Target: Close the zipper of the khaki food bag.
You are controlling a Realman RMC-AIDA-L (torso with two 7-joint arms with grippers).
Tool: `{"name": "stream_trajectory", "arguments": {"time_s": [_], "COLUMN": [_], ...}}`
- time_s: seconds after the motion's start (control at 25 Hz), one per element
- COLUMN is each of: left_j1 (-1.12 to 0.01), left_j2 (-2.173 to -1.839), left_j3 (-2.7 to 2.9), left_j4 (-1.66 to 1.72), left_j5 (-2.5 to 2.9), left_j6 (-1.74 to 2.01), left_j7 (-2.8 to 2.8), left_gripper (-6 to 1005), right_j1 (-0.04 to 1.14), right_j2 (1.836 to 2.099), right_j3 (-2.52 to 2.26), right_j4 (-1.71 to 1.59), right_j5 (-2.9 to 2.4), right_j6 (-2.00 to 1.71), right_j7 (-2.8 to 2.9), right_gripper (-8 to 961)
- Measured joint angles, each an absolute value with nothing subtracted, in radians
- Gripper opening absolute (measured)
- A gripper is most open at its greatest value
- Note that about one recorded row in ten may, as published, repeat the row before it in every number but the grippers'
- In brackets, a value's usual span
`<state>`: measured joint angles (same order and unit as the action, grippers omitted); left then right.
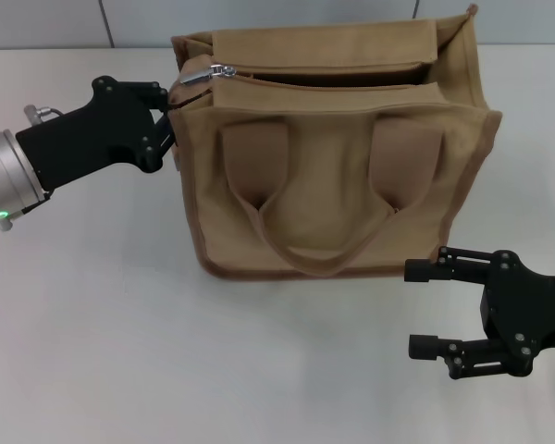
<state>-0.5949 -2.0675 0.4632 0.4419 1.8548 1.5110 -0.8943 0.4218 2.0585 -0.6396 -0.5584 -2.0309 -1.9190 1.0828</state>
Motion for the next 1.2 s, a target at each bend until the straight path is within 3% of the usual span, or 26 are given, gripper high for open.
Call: {"name": "stream_trajectory", "arguments": {"time_s": [0.32,0.88,1.04,1.12,1.2], "left_j1": [-0.588,-0.627,-0.627,-0.627,-0.627], "left_j2": [-2.066,-2.071,-2.07,-2.07,-2.07], "left_j3": [0.465,0.465,0.464,0.464,0.463], "left_j4": [0.449,0.442,0.442,0.442,0.442], "left_j5": [1.801,1.784,1.783,1.783,1.783], "left_j6": [1.569,1.661,1.661,1.662,1.662], "left_j7": [-0.907,-0.912,-0.915,-0.915,-0.915], "left_gripper": [31,31,31,31,31], "right_j1": [0.422,0.421,0.43,0.467,0.485], "right_j2": [2.06,2.06,2.043,2.018,2.009], "right_j3": [-0.64,-0.61,-0.6,-0.591,-0.59], "right_j4": [-0.558,-0.553,-0.564,-0.585,-0.592], "right_j5": [-2.031,-1.954,-1.831,-1.751,-1.734], "right_j6": [-1.926,-2.014,-2.096,-2.103,-2.096], "right_j7": [1.084,1.103,1.246,1.438,1.506], "right_gripper": [819,808,802,799,797]}}
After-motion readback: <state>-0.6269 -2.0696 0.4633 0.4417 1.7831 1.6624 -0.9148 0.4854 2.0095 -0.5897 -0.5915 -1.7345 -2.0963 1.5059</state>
